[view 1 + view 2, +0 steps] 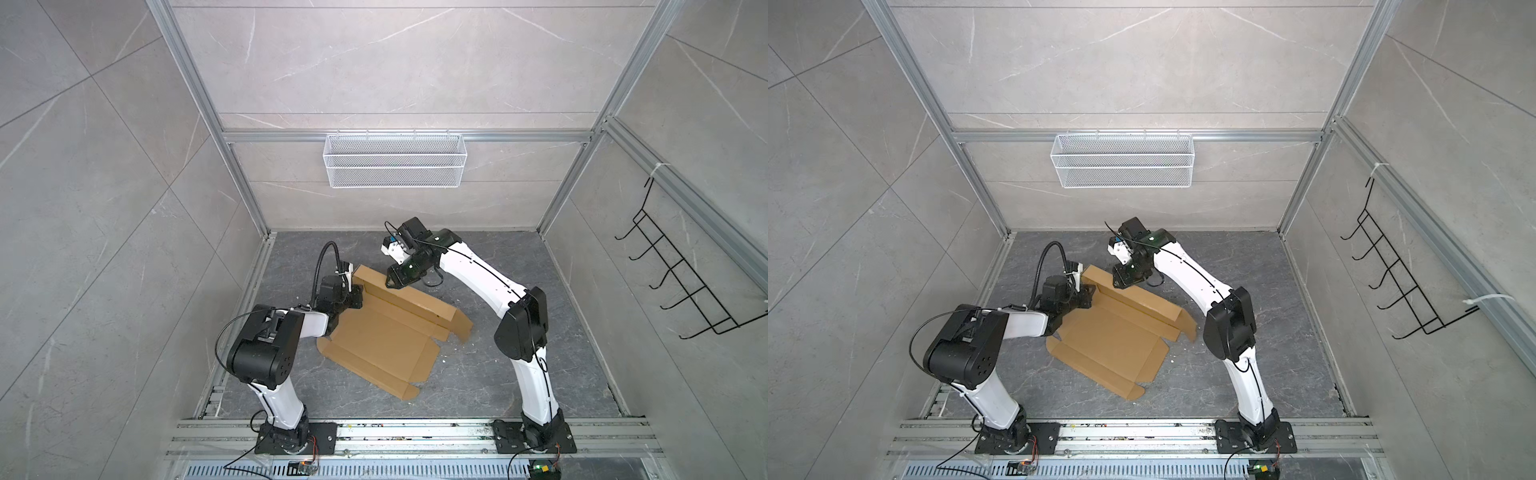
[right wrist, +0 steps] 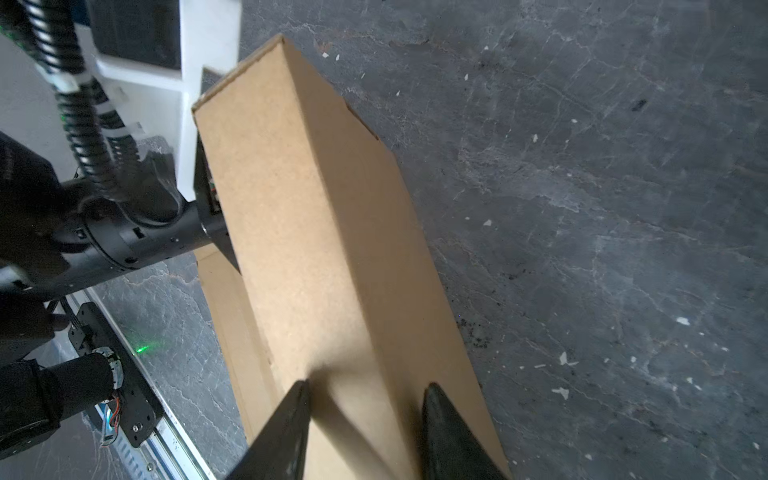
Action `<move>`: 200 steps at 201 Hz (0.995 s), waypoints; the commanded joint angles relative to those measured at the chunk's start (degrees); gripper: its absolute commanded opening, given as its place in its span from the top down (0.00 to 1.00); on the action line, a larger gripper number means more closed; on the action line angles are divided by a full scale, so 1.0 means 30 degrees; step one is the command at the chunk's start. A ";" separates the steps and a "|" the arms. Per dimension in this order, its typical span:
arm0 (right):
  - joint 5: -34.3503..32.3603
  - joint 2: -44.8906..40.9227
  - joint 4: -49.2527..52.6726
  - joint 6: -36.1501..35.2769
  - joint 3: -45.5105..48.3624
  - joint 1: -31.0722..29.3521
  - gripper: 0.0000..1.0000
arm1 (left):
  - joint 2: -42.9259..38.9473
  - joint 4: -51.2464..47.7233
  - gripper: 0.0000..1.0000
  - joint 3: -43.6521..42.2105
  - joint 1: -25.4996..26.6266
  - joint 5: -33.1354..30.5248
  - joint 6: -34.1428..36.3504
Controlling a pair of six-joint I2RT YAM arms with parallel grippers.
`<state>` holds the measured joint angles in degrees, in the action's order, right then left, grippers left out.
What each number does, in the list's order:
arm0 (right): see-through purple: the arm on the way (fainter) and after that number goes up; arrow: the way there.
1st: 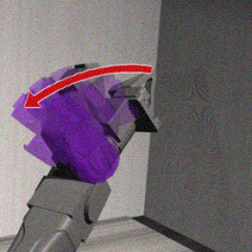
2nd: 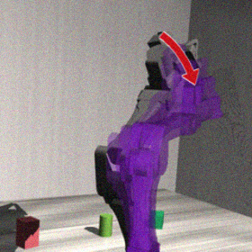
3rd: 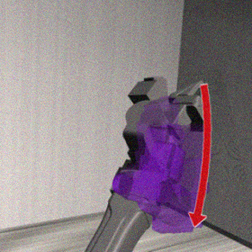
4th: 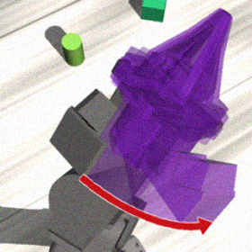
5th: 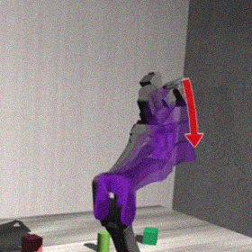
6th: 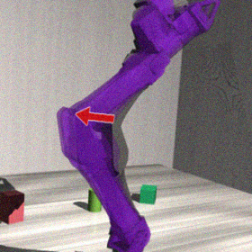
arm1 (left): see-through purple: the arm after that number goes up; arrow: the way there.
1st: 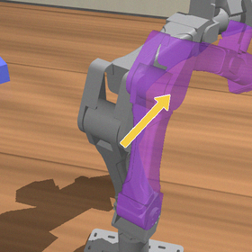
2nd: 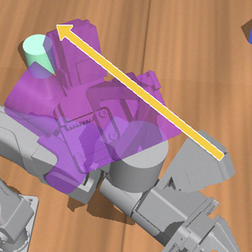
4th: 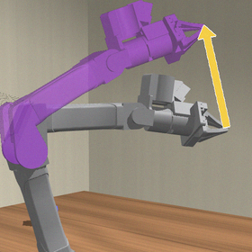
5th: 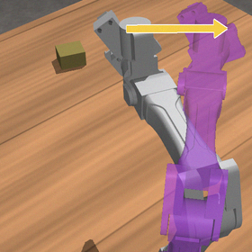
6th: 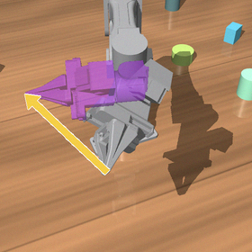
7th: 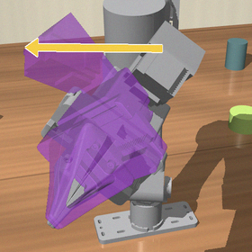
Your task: Fold the paper box
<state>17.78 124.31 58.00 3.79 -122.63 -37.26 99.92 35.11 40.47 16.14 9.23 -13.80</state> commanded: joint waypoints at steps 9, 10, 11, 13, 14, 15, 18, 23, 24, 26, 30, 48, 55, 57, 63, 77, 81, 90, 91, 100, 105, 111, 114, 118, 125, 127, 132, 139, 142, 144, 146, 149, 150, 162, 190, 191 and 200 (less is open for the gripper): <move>-0.0426 0.0487 0.1175 -0.0347 -0.0141 0.0085 0.54 | -0.0107 0.1777 0.87 -0.0112 -0.0068 0.0248 -0.0324; -0.0437 0.0458 0.1175 -0.0337 -0.0155 0.0099 0.54 | -0.0125 0.1789 0.87 -0.0136 -0.0073 0.0240 -0.0293; -0.0428 0.0457 0.1175 -0.0332 -0.0162 0.0106 0.54 | -0.0119 0.1781 0.88 -0.0148 -0.0075 0.0251 -0.0278; -0.0436 0.0457 0.1197 -0.0328 -0.0167 0.0119 0.54 | -0.0158 0.1774 0.88 -0.0178 -0.0077 0.0237 -0.0252; -0.0428 0.0457 0.1201 -0.0327 -0.0168 0.0116 0.54 | -0.0180 0.1788 0.88 -0.0198 -0.0077 0.0249 -0.0213; -0.0428 0.0457 0.1201 -0.0327 -0.0168 0.0115 0.54 | -0.0190 0.1795 0.88 -0.0208 -0.0078 0.0241 -0.0179; -0.0431 0.0435 0.1204 -0.0330 -0.0183 0.0118 0.54 | -0.0240 0.1801 0.88 -0.0257 -0.0078 0.0248 -0.0124; -0.0406 0.0406 0.1230 -0.0327 -0.0233 0.0134 0.54 | -0.0313 0.1810 0.89 -0.0341 -0.0076 0.0209 -0.0003; -0.0398 0.0403 0.1232 -0.0327 -0.0230 0.0153 0.54 | -0.0345 0.1806 0.89 -0.0353 -0.0077 0.0206 0.0029; -0.0370 0.0385 0.1233 -0.0305 -0.0243 0.0153 0.54 | -0.0383 0.1802 0.89 -0.0383 -0.0063 0.0189 0.0067; -0.0361 0.0345 0.1261 -0.0298 -0.0270 0.0145 0.53 | -0.0474 0.1761 0.89 -0.0448 -0.0060 0.0160 0.0154; -0.0181 0.0006 0.1278 -0.0075 -0.0403 0.0355 0.51 | -0.1029 0.1402 0.90 -0.0750 -0.0059 -0.0154 0.0532; 0.0000 -0.0189 0.1231 0.0104 -0.0483 0.0470 0.50 | -0.1325 0.1275 0.90 -0.0921 -0.0048 -0.0358 0.0575; 0.0030 -0.0224 0.1211 0.0147 -0.0533 0.0488 0.50 | -0.1412 0.1289 0.90 -0.0980 -0.0048 -0.0457 0.0584; 0.0049 -0.0396 0.1179 0.0319 -0.0548 0.0564 0.49 | -0.1622 0.1293 0.90 -0.1177 -0.0023 -0.0650 0.0662; -0.0035 -0.0828 0.1024 0.0695 -0.0550 0.0642 0.47 | -0.2130 0.1287 0.90 -0.1591 0.0150 -0.1522 0.0762; -0.0087 -0.0943 0.0974 0.0834 -0.0575 0.0641 0.47 | -0.2244 0.1295 0.90 -0.1712 0.0193 -0.1772 0.0778; -0.0190 -0.1188 0.0921 0.1129 -0.0554 0.0668 0.46 | -0.2495 0.1381 0.90 -0.1979 0.0366 -0.2488 0.0795; -0.0187 -0.1215 0.0916 0.1178 -0.0552 0.0669 0.46 | -0.2534 0.1386 0.90 -0.2007 0.0393 -0.2578 0.0794; -0.0484 -0.1475 0.0857 0.1587 -0.0481 0.0685 0.45 | -0.2735 0.1431 0.90 -0.2243 0.0627 -0.3464 0.0848; -0.0670 -0.1709 0.0792 0.1782 -0.0372 0.0679 0.44 | -0.2849 0.1434 0.90 -0.2349 0.0779 -0.4012 0.0847; -0.0972 -0.2017 0.0669 0.2027 -0.0166 0.0674 0.44 | -0.2966 0.1421 0.90 -0.2504 0.0950 -0.4557 0.0836; -0.1129 -0.2203 0.0585 0.2147 -0.0044 0.0685 0.43 | -0.3055 0.1432 0.90 -0.2576 0.1032 -0.4768 0.0849; -0.1379 -0.2461 0.0446 0.2293 0.0158 0.0686 0.43 | -0.3139 0.1429 0.90 -0.2660 0.1165 -0.5066 0.0838; -0.1923 -0.2899 0.0232 0.2569 0.0538 0.0699 0.42 | -0.3285 0.1428 0.90 -0.2812 0.1454 -0.5622 0.0878; -0.2084 -0.3026 0.0178 0.2660 0.0623 0.0700 0.42 | -0.3301 0.1422 0.90 -0.2866 0.1528 -0.5714 0.0865; -0.2428 -0.3326 0.0060 0.2816 0.0869 0.0707 0.41 | -0.3375 0.1440 0.90 -0.2941 0.1706 -0.5936 0.0915; -0.2914 -0.3793 -0.0074 0.3066 0.1174 0.0760 0.41 | -0.3446 0.1446 0.90 -0.3086 0.1907 -0.6340 0.0967; -0.3137 -0.3970 -0.0101 0.3174 0.1292 0.0780 0.41 | -0.3492 0.1453 0.90 -0.3169 0.1979 -0.6533 0.0953; -0.3274 -0.4077 -0.0133 0.3244 0.1368 0.0793 0.41 | -0.3529 0.1480 0.90 -0.3219 0.2019 -0.6652 0.0928; -0.3359 -0.4177 -0.0155 0.3313 0.1453 0.0811 0.40 | -0.3552 0.1501 0.90 -0.3290 0.2050 -0.6755 0.0921; -0.3515 -0.4344 -0.0192 0.3395 0.1554 0.0842 0.40 | -0.3593 0.1548 0.90 -0.3378 0.2085 -0.6856 0.0896; -0.3564 -0.4404 -0.0212 0.3424 0.1571 0.0844 0.40 | -0.3611 0.1543 0.90 -0.3409 0.2088 -0.6930 0.0888; -0.4137 -0.5093 -0.0213 0.3864 0.1991 0.1068 0.40 | -0.3858 0.1625 0.91 -0.3759 0.2120 -0.7456 0.0793; -0.5083 -0.7737 -0.0713 0.5628 0.4533 0.1688 0.40 | -0.4564 0.1617 0.91 -0.4538 0.2147 -0.7959 0.0542; -0.5095 -0.7829 -0.0736 0.5683 0.4687 0.1692 0.40 | -0.4579 0.1621 0.91 -0.4546 0.2148 -0.7950 0.0535; -0.5220 -0.8783 -0.0931 0.6167 0.5910 0.1753 0.40 | -0.4739 0.1553 0.91 -0.4708 0.2174 -0.7954 0.0426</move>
<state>6.13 104.73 56.27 16.40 -111.70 -33.06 88.14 37.74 27.68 22.63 -10.11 -12.43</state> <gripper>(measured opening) 0.600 0.097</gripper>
